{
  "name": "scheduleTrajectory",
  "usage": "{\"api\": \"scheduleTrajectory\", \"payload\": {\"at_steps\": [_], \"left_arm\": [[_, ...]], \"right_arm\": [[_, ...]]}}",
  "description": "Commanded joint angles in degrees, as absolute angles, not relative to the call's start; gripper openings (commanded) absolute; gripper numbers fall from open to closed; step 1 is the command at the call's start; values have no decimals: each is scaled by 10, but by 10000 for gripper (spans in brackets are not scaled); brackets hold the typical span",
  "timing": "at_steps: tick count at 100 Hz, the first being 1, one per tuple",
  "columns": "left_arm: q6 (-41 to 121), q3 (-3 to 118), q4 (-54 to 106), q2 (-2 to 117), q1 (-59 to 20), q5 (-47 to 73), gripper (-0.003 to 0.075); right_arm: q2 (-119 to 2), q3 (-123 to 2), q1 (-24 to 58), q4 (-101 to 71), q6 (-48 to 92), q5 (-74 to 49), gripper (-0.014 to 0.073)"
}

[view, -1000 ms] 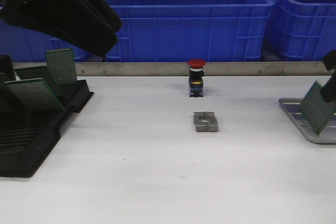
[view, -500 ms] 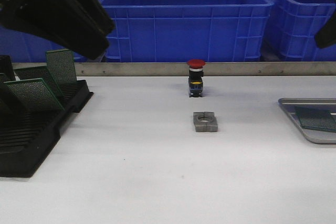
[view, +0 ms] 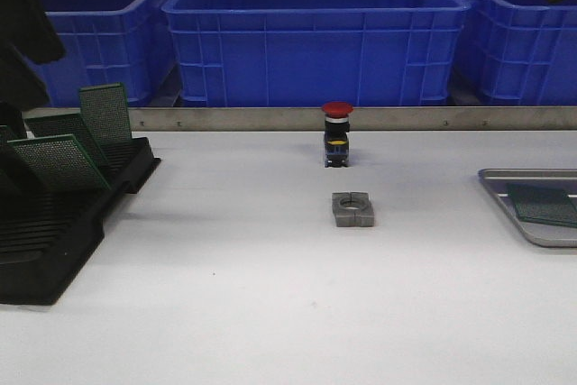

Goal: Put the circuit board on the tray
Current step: 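Grasp a second green circuit board in the rack with the left gripper and lift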

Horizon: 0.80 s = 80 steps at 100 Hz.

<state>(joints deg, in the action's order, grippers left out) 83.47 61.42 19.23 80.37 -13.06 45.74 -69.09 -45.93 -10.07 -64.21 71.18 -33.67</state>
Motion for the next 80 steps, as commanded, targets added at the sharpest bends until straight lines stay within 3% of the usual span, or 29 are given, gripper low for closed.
{"api": "scheduleTrajectory", "payload": {"at_steps": [1,60,70,80], "left_arm": [[827,632,186,811,-128,415,383],[826,632,176,946,-127,293,379],[826,632,176,951,-127,293,330],[826,632,176,951,-127,288,230]], "right_arm": [[-675,-477,-104,-660,713,-339,536],[-675,-477,-104,-660,714,-337,536],[-675,-477,-104,-660,714,-337,536],[-675,-477,-104,-660,714,-337,536]]}}
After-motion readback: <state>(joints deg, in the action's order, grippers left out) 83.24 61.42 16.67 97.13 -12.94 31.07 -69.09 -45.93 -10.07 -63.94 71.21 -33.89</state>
